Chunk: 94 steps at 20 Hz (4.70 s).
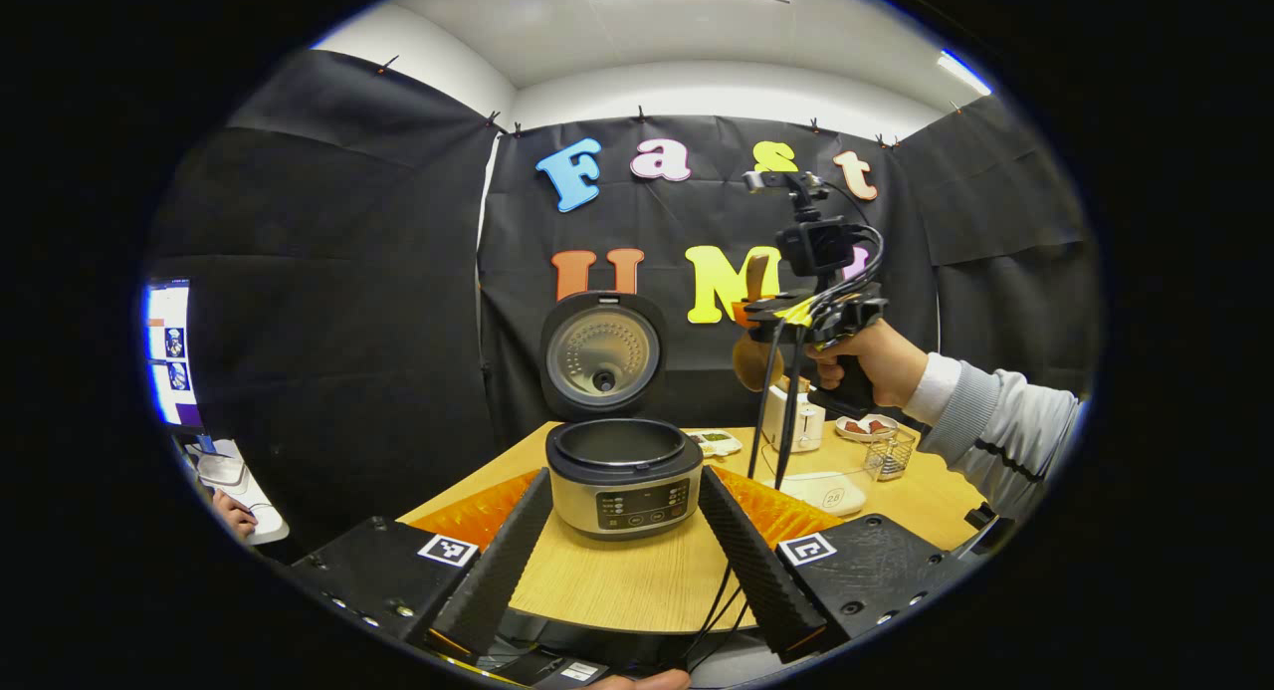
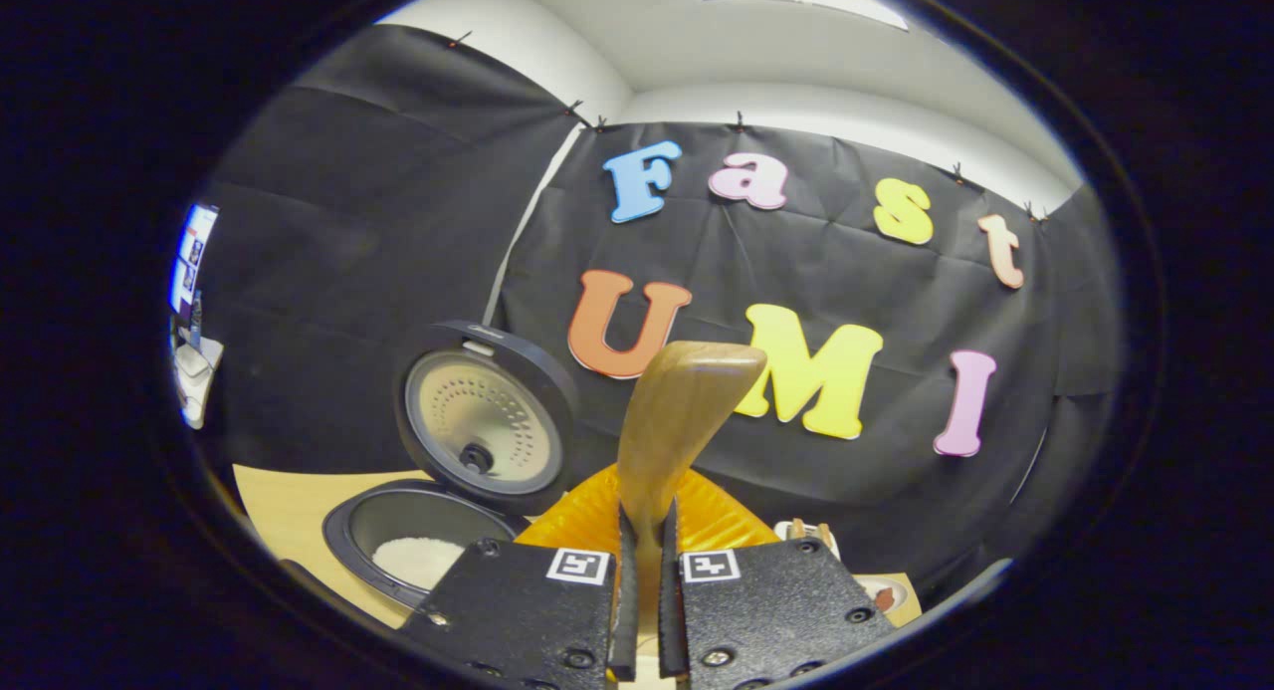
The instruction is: Close the left gripper, press the button to open the rice cooker; take a wooden spoon from the chopstick holder with the right hand, scoop a spoonful of rice and pour it into the rice cooker, then put the wooden spoon back into the chopstick holder.
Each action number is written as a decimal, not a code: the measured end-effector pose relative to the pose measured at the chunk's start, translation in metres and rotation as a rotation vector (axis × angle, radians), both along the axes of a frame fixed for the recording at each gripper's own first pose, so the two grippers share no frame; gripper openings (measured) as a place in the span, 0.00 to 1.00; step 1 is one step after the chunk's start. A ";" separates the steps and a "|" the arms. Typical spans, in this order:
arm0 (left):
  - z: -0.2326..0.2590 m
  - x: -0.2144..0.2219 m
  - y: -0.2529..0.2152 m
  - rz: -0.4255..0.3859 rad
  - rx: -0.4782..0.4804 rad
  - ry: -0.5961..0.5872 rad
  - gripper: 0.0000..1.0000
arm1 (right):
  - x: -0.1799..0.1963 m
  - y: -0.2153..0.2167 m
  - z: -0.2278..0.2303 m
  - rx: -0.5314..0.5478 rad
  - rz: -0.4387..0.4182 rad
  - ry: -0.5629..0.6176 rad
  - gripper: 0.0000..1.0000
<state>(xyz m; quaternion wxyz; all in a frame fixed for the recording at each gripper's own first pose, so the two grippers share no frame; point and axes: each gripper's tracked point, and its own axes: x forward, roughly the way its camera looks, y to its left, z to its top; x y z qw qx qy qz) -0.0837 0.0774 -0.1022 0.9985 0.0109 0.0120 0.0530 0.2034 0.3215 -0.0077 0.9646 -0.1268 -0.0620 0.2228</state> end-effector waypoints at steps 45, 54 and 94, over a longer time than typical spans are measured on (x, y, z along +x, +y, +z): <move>0.003 0.092 -0.077 -0.056 -0.053 0.026 0.95 | 0.096 -0.360 -0.106 0.349 -0.425 0.171 0.83; 0.044 0.124 -0.054 -0.023 -0.016 -0.030 0.95 | 0.021 -0.360 -0.076 0.395 -0.417 0.194 0.97; 0.137 0.416 0.120 0.171 -0.035 0.031 0.99 | -0.116 -0.310 -0.078 0.305 -0.286 0.113 0.96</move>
